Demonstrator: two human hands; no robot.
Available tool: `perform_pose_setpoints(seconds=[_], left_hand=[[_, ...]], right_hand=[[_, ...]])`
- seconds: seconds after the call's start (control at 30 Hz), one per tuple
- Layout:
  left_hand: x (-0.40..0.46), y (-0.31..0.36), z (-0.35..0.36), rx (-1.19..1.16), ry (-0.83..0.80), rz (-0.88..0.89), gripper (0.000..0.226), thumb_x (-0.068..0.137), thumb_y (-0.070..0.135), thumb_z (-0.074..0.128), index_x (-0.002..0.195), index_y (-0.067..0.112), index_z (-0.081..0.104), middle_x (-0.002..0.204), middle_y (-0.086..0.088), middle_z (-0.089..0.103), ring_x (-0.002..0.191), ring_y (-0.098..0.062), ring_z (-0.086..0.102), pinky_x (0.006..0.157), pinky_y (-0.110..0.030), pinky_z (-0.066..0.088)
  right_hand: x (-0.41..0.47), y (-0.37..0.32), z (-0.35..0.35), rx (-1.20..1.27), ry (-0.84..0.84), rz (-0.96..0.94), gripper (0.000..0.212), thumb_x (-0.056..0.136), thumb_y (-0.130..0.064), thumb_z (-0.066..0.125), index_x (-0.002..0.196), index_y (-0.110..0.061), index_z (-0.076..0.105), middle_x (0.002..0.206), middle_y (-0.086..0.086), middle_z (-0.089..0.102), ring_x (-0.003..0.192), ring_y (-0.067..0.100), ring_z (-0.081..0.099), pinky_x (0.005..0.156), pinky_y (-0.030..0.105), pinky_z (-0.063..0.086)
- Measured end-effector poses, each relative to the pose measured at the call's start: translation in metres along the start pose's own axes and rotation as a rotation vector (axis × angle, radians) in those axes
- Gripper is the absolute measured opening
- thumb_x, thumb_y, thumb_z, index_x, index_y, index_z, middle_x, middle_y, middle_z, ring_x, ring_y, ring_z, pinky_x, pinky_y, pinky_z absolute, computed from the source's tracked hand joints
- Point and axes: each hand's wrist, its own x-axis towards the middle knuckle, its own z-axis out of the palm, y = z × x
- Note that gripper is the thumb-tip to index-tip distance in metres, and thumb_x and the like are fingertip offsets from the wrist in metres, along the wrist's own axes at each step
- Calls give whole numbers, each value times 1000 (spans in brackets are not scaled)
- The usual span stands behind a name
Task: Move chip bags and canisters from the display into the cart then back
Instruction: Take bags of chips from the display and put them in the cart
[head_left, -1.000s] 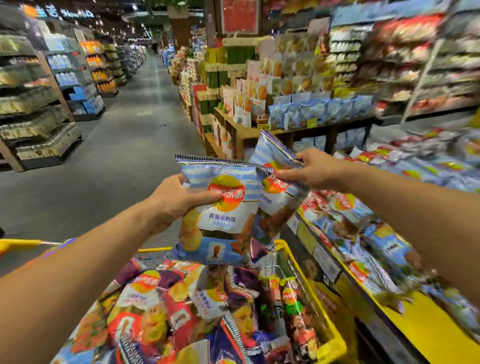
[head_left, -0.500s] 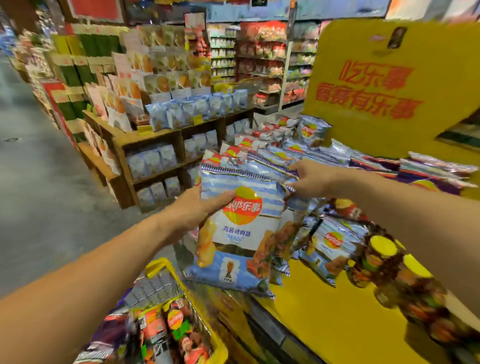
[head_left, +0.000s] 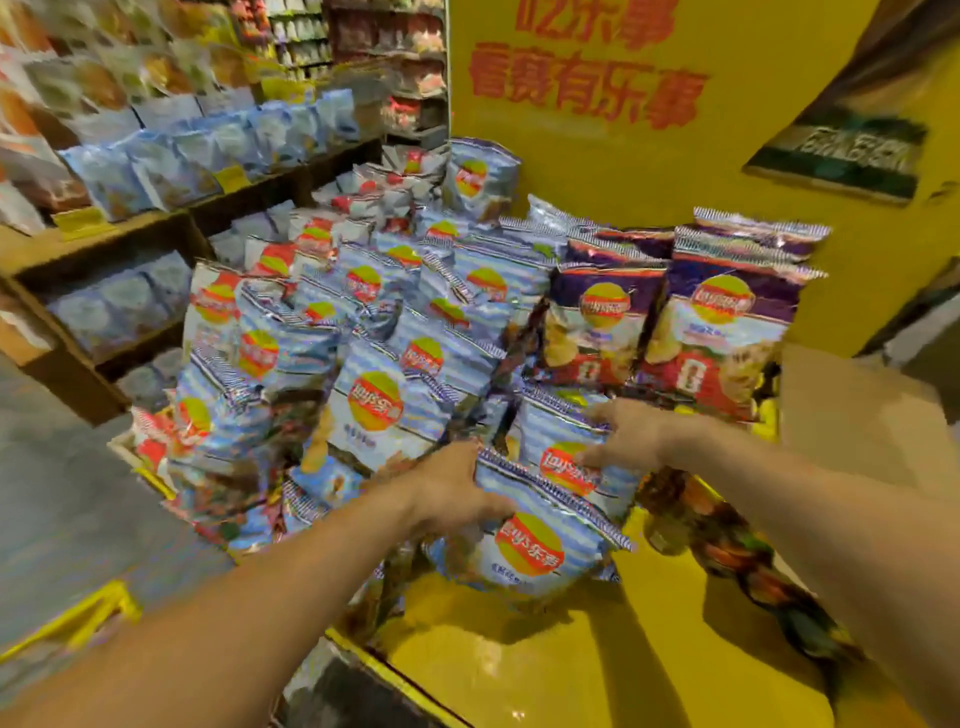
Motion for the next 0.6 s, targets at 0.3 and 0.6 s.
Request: perform_pose_setpoints(seconds=[0.3,0.6], left_hand=[[56,-57,37,-123,18,-221,33,89,18,69,121,21,62,119,1,69,106,-18,66,97,-42,53],[57,-55,72,629,400,-83,106,91,10,66,152,20,-21,156,-15,23,120,-30,54,79,-31,53]], right_hand=[[90,7,67,285,-30,-10,76,97,-40,59,156,-12,20,162,8,26,144,31,34,114,42,34],[85,26,80,-69,588,-302,39,99,-50,50,121,-17,47,116,5,49,92,27,52,75,39,39]])
